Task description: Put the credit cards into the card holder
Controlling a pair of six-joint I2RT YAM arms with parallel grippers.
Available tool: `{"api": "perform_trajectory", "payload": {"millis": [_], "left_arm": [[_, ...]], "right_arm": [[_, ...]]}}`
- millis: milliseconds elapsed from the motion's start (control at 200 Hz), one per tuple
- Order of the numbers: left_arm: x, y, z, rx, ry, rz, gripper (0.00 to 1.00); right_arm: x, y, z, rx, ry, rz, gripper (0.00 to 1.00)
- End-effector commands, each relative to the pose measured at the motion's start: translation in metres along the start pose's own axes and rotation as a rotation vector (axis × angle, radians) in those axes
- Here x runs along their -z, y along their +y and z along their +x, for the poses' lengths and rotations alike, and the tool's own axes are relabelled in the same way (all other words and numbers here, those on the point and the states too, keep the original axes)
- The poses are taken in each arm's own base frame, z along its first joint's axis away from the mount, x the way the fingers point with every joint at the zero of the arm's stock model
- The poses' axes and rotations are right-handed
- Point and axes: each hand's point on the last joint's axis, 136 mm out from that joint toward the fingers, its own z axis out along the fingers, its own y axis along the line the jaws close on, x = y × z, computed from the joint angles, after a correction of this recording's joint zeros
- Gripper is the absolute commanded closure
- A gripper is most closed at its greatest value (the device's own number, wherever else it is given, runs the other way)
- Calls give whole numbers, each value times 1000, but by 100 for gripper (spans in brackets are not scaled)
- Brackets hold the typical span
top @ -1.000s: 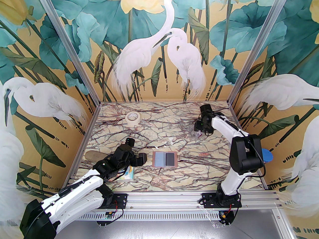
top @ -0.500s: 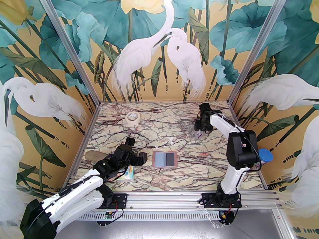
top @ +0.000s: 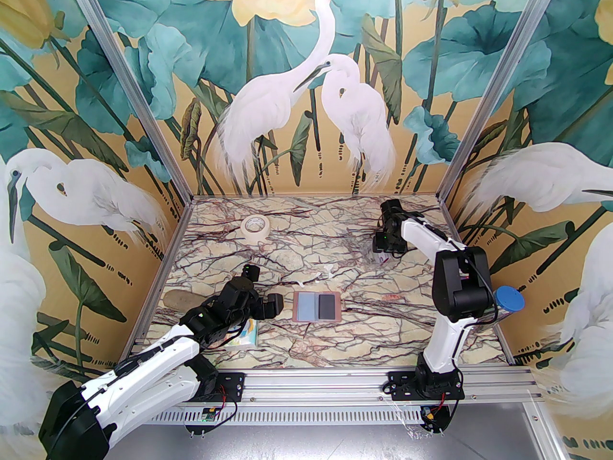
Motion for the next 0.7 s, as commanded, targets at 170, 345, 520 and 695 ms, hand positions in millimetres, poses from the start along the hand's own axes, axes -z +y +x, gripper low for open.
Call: {"api": "perform_trajectory", "payload": {"millis": [170,345,520,695], "left_arm": [[-1,-1,-3,-7,-9,4,3],[-1,-1,-4,-7,-7,2,3],[-2,0,-2,-7,-1,0,3],[-2,0,-3,-5,-3,-3,2]], "right_arm": [[-3,-8,0,6,19,35,48],[-2,-9,0,4,20,45,49],[0,-12,-1,-1,13,58,51],[6,-13,-4,-6,-2,64,51]]}}
